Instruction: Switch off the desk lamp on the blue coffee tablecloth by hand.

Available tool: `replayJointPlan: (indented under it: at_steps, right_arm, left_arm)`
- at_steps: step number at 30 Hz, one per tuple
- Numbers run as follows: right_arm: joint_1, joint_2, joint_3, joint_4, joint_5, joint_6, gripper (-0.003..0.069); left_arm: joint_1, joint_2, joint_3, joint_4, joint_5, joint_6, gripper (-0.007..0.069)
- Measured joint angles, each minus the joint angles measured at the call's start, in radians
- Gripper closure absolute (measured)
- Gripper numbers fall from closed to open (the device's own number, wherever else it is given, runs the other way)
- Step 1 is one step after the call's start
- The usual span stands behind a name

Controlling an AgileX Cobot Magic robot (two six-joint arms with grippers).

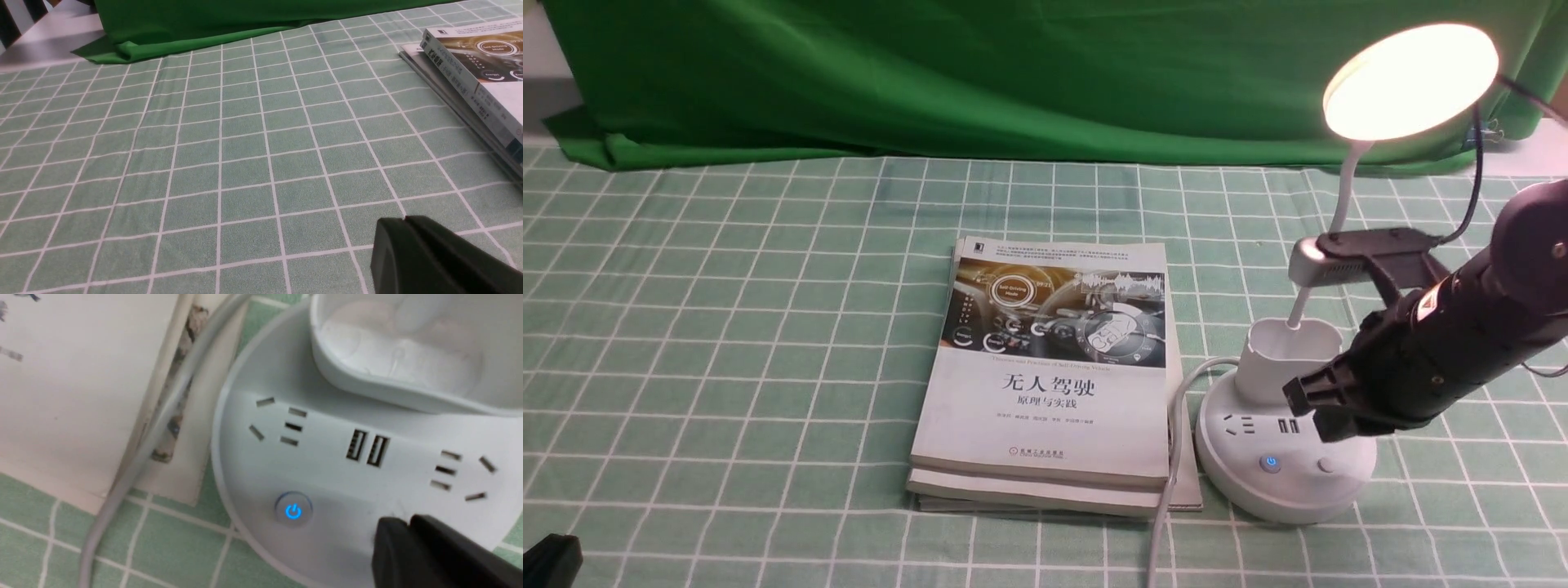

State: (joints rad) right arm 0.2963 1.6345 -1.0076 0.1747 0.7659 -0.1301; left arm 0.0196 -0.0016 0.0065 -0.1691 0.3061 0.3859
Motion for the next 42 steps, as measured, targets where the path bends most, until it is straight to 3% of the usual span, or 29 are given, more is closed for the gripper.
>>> replayJointPlan:
  at_steps: [18,32,42]
  right_arm:
    - [0.001,0.034,0.000,0.001,0.001,0.000,0.0613]
    - [0.001,-0.419,0.152,0.000,0.081,0.016,0.0613]
    - [0.001,-0.825,0.373,-0.001,-0.023,0.043,0.0611]
  left_arm:
    - [0.000,0.000,0.000,0.000,0.000,0.000,0.0624]
    - [0.000,0.000,0.000,0.000,0.000,0.000,0.0624]
    - [0.000,0.000,0.000,0.000,0.000,0.000,0.0624]
